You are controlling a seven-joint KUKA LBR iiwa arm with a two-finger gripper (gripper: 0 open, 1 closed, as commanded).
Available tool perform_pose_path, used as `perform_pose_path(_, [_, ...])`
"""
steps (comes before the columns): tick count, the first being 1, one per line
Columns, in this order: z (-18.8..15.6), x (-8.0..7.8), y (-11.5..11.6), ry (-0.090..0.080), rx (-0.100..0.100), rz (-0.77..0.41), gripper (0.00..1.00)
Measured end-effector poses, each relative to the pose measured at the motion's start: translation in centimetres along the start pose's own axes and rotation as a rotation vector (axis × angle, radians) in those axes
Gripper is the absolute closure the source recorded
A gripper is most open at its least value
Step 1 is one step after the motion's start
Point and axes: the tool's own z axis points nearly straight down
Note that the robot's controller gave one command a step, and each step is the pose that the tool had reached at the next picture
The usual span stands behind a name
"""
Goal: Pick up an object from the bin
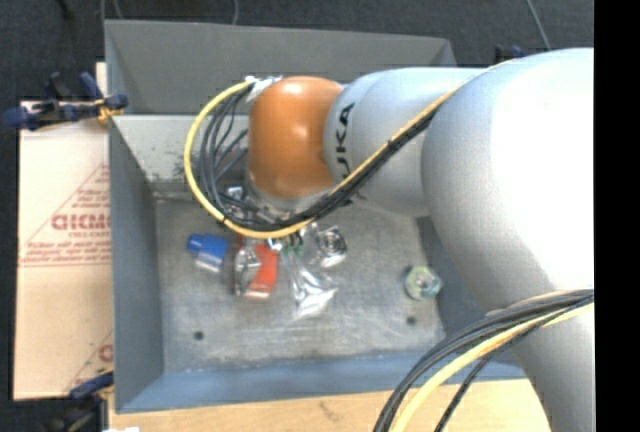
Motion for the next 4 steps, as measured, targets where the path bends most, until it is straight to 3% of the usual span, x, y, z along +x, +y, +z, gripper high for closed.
perform_pose_path(1, [-0.2,3.6,1.8,-0.003,0.004,-0.053,0.00])
perform_pose_path(2, [-0.4,0.0,-4.2,-0.001,0.008,-0.071,0.00])
perform_pose_path(3, [-0.4,-0.2,-10.5,-0.003,0.006,-0.315,0.00])
perform_pose_path(4, [-0.6,-0.4,-10.3,-0.009,0.004,-0.313,1.00])
